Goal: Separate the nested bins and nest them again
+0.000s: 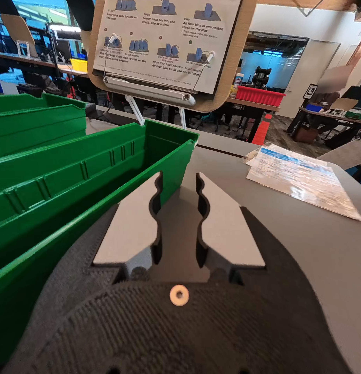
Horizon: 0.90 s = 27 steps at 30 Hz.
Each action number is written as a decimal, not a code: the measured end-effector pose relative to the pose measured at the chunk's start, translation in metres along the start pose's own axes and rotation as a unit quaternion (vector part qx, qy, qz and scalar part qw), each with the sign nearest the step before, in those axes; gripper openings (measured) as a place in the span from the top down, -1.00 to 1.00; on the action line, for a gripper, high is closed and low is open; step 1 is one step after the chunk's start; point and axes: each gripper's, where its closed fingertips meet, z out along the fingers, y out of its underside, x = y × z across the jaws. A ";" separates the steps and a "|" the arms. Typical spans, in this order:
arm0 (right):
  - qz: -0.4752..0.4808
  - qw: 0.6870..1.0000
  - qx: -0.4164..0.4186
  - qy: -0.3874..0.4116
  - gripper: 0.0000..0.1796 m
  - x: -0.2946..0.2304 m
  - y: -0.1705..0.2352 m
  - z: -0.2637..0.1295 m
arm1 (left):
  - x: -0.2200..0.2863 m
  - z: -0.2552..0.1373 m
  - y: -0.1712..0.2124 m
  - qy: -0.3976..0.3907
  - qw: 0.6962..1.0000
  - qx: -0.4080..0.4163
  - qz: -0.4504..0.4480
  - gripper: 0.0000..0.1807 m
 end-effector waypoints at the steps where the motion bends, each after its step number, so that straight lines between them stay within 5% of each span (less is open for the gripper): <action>1: 0.017 1.000 0.004 -0.005 0.63 0.001 -0.001 -0.001 | 0.000 -0.002 -0.001 0.003 1.000 0.005 -0.003 0.07; 6: 0.091 0.995 0.012 -0.040 0.50 0.004 -0.003 -0.004 | 0.003 -0.010 0.007 0.012 1.000 -0.002 0.003 0.07; 11: 0.040 0.999 -0.009 -0.035 0.56 -0.007 0.001 0.001 | 0.010 -0.029 -0.018 0.020 0.998 0.052 -0.017 0.16; 16: 0.045 0.998 -0.004 -0.033 0.56 -0.005 0.000 0.000 | 0.039 -0.048 -0.043 0.031 0.989 0.126 0.067 0.34; 27: 0.008 0.999 -0.017 -0.030 0.70 -0.013 0.003 0.003 | 0.108 -0.008 -0.008 0.151 0.988 0.019 0.032 0.20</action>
